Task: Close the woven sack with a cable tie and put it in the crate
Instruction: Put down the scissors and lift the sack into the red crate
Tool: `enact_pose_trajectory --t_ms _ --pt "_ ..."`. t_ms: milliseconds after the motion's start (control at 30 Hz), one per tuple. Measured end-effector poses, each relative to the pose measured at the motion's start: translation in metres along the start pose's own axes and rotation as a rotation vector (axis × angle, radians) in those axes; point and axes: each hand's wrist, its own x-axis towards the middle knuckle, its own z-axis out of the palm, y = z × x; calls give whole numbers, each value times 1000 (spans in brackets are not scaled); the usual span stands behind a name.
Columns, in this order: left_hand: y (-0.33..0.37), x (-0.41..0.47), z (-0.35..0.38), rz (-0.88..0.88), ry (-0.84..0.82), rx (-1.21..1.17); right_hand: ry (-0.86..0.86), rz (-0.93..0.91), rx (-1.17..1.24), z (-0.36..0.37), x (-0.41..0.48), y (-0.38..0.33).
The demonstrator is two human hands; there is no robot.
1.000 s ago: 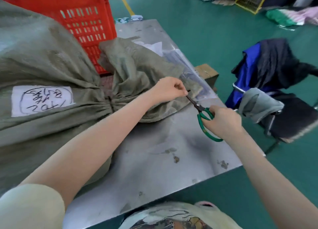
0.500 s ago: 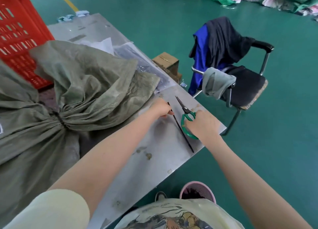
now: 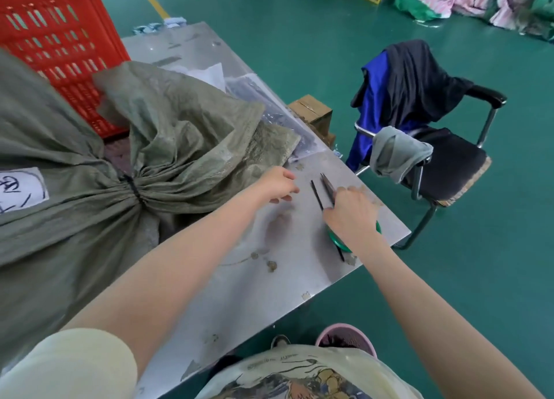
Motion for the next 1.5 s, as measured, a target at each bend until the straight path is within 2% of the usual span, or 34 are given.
enact_pose_trajectory --t_ms 267,367,433,533,600,733,800,933,1100,1200,1300,1500 --pt "-23 -43 -90 89 211 -62 -126 -274 193 -1 -11 -98" --pt "-37 -69 -128 78 293 13 -221 -361 313 10 -21 -144" --pt "-46 -88 -154 67 377 89 -422 -356 475 17 -31 -175" --pt "-64 -110 -186 64 575 350 -811 -232 717 23 -48 -219" --pt "-79 -118 -202 12 627 492 -897 -143 865 28 -56 -243" --pt "-102 -132 -218 -143 487 700 -890 43 1217 31 -62 -276" --pt "-106 -138 -223 -136 434 695 -857 121 1368 30 -62 -281" --pt "-105 -148 -238 -110 407 640 -777 88 1589 20 -64 -299" --pt "-101 -158 -262 -127 431 723 -508 17 1417 -1 -58 -325" --pt "-92 -175 -282 -107 512 729 -378 -120 1329 -23 -53 -344" --pt "-82 -197 -307 -61 644 632 -263 -288 1234 -54 -46 -364" --pt "-92 -227 -342 17 910 525 -302 -610 1068 -118 -57 -387"
